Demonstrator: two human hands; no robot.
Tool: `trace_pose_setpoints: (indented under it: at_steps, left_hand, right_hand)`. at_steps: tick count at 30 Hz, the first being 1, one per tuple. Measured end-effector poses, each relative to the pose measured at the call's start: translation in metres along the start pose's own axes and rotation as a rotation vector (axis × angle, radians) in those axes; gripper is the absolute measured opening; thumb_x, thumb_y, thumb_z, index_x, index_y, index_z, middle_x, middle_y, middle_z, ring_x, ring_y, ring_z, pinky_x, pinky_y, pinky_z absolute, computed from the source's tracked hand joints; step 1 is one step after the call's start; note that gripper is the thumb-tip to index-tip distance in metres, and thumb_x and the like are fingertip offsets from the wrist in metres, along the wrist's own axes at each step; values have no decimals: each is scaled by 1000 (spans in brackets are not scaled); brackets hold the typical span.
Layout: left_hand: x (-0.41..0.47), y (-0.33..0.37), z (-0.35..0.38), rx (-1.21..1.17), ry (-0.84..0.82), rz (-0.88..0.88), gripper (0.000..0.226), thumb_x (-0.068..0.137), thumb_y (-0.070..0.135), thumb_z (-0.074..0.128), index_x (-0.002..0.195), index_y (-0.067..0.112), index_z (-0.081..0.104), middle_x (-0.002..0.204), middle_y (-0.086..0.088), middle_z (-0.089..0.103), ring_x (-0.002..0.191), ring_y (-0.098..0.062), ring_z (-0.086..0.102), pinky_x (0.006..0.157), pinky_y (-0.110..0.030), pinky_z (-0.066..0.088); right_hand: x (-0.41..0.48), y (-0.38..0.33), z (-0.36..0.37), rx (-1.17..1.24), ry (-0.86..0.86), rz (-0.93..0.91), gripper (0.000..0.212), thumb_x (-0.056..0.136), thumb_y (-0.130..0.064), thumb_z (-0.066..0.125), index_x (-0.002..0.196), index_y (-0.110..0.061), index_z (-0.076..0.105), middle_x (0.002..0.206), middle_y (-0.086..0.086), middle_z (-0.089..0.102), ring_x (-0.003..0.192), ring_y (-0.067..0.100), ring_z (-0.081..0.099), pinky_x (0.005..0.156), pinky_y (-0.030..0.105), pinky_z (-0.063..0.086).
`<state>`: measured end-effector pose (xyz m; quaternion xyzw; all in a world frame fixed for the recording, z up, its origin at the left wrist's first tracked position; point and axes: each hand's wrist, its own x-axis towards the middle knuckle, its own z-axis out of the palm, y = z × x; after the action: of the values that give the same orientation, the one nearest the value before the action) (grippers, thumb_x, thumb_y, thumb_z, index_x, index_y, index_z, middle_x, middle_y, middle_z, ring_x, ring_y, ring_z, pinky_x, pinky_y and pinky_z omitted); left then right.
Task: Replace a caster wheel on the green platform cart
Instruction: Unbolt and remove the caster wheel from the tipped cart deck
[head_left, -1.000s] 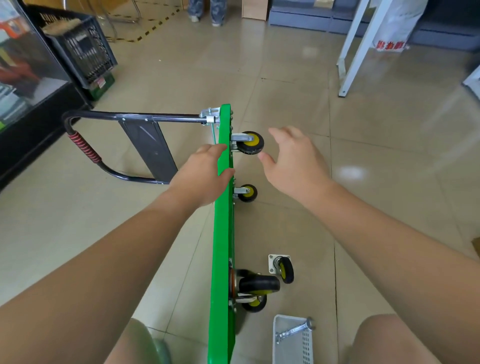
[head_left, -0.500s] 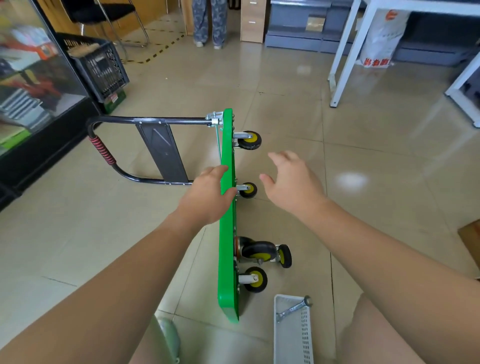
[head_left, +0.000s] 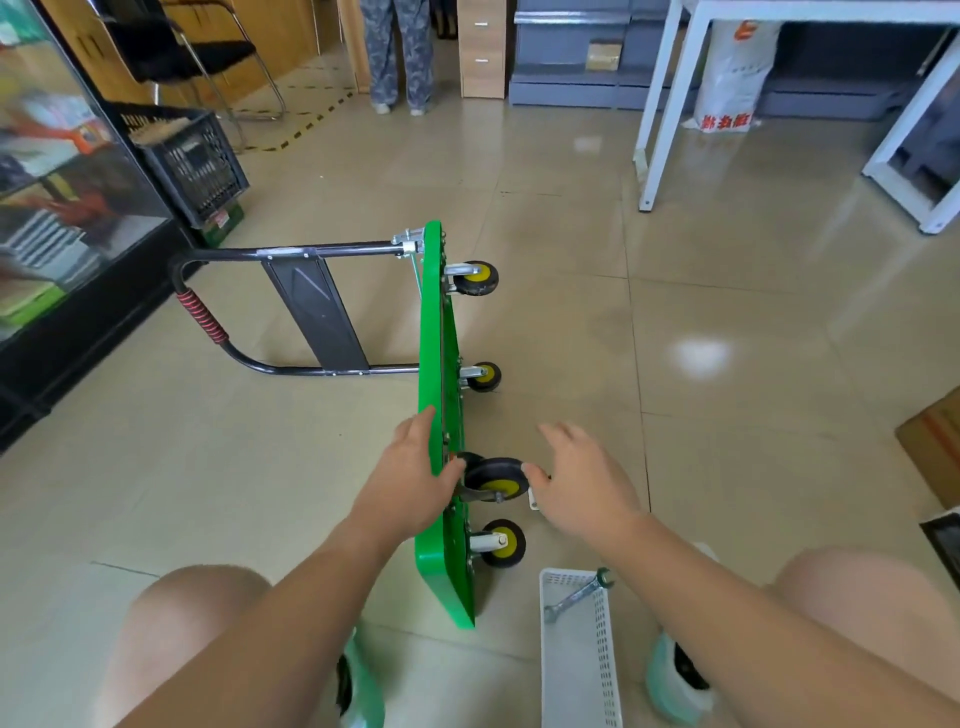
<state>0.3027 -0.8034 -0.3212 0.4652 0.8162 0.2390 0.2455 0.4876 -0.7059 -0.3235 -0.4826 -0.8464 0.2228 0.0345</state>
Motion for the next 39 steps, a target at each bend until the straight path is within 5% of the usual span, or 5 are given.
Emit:
trace_pose_setpoints:
  at_steps: [15,22,27,30,39]
  left_hand:
    - [1,-28,22,-95,21,-53,76,97,26,68,160,14,27,157,-8,41,141,-23,42,113,-25,29]
    - [22,-28,26,-148,46,6,56,104,22,58,155,20,34,143,7,45,125,-4,41,107,-21,30]
    - [17,-29,37,-164,49,-31,70,108,27,49,165,20,9,165,5,26,130,13,19,110,-9,13]
    - [16,-31,39,-194,73,-77,72,107,30,50,166,23,10,166,10,24,138,9,22,114,-14,15]
    - [16,-35,43,-250,91,-155,77,103,26,59,163,39,14,158,22,35,140,0,40,113,-21,29]
  right_hand:
    - [-9,72,79,156,-123,253,39,94,-32,55,133,-27,56,121,5,60,103,24,59,87,36,53]
    - [-12,112,135,205,-235,428,51,98,-27,57,147,-14,48,136,10,59,123,27,57,95,29,46]
    - [-12,140,177,257,-284,563,12,96,-21,55,99,-13,63,93,4,62,88,24,59,68,26,43]
    - [-9,151,198,264,-334,649,30,97,-18,53,68,-18,45,76,-1,51,89,26,61,64,29,36]
    - [16,201,287,653,-337,1059,28,84,-31,66,67,-18,48,73,6,56,73,26,57,71,35,52]
